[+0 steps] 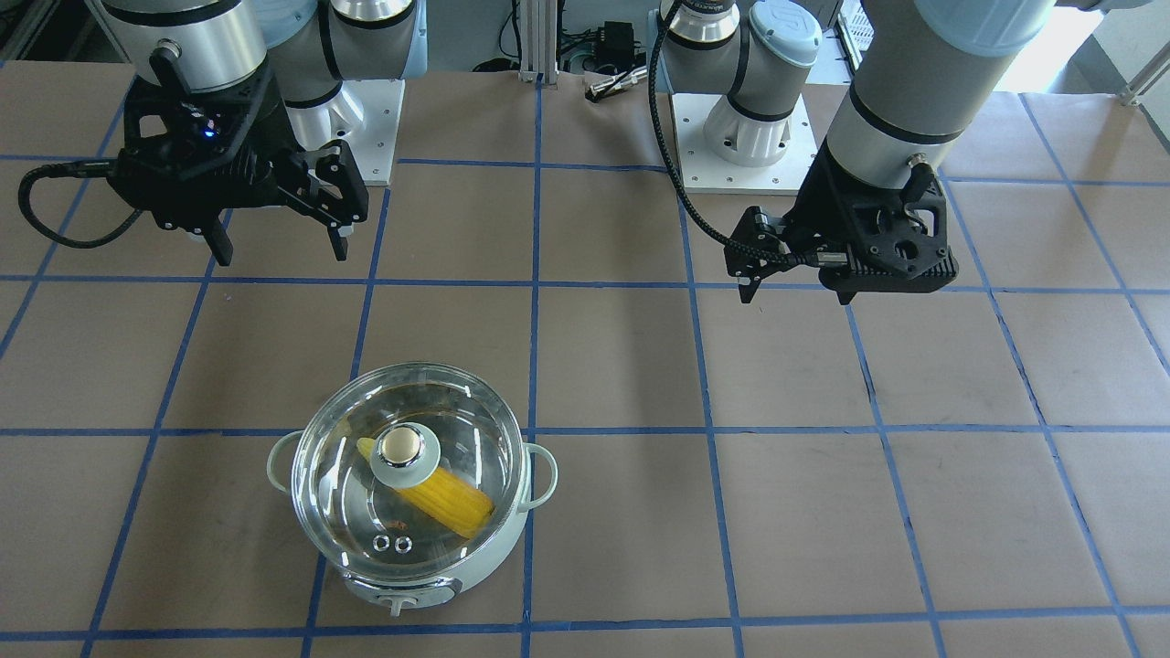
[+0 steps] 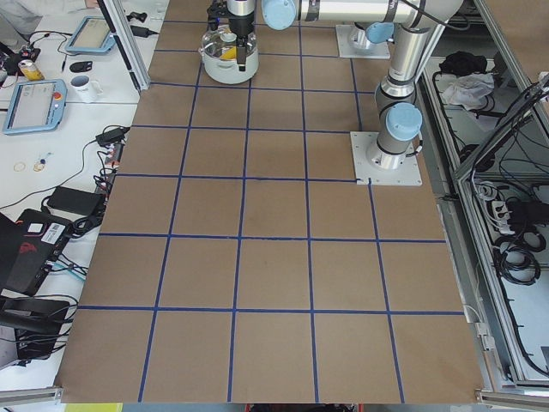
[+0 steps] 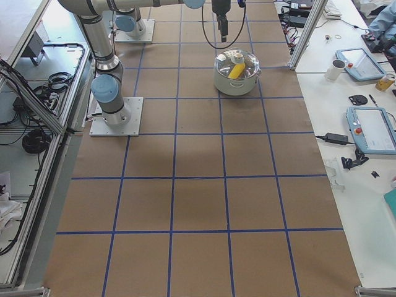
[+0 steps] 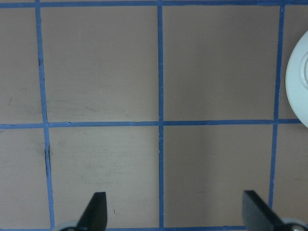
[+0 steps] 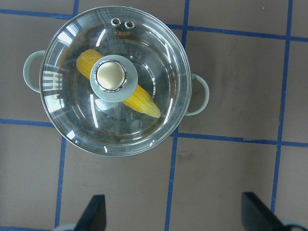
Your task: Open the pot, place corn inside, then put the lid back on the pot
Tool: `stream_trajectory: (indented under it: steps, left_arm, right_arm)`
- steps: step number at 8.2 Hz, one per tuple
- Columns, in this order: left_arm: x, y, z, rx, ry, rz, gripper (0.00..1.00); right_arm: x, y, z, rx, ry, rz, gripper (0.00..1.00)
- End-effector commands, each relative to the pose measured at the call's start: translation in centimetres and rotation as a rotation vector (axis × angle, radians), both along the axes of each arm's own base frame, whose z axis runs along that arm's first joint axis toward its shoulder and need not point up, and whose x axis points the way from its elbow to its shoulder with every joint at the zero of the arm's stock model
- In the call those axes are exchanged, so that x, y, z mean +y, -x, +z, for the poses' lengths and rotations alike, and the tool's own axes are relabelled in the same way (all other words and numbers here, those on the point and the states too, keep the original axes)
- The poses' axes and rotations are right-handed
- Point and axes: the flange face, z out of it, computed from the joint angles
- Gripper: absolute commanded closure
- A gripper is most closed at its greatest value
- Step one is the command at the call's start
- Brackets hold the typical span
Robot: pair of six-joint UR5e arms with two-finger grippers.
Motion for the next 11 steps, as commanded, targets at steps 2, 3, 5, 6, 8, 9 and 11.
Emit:
stream_trajectory:
  steps: [2, 3, 5, 6, 8, 9, 11]
  left_arm:
    - [0.3, 0.0, 0.6, 0.001, 0.01, 0.0, 0.0]
    - [0.3, 0.0, 0.6, 0.003, 0.01, 0.0, 0.0]
    - [0.3, 0.0, 0.6, 0.004, 0.01, 0.0, 0.0]
    - [0.3, 0.1, 0.6, 0.006, 0.012, 0.0, 0.0]
    - [0.3, 0.0, 0.5, 0.003, 0.01, 0.002, 0.0]
    - [0.3, 0.0, 0.5, 0.001, 0.01, 0.002, 0.0]
    - [0.3, 0.0, 0.4, 0.001, 0.007, 0.0, 0.0]
  right_arm:
    - [0.0, -0.1, 0.0, -0.009, 0.001, 0.003, 0.0]
    - [0.0, -0.1, 0.1, -0.005, 0.004, 0.002, 0.0]
    - [0.2, 0.3, 0.5, 0.006, 0.011, -0.002, 0.0]
    - [0.2, 0.3, 0.6, 0.004, 0.019, 0.001, 0.0]
    - [0.1, 0.3, 0.9, -0.011, 0.03, 0.006, 0.0]
    - [0.0, 0.1, 1.2, -0.016, 0.057, 0.008, 0.0]
    - [-0.2, 0.1, 1.2, -0.015, 0.063, 0.008, 0.0]
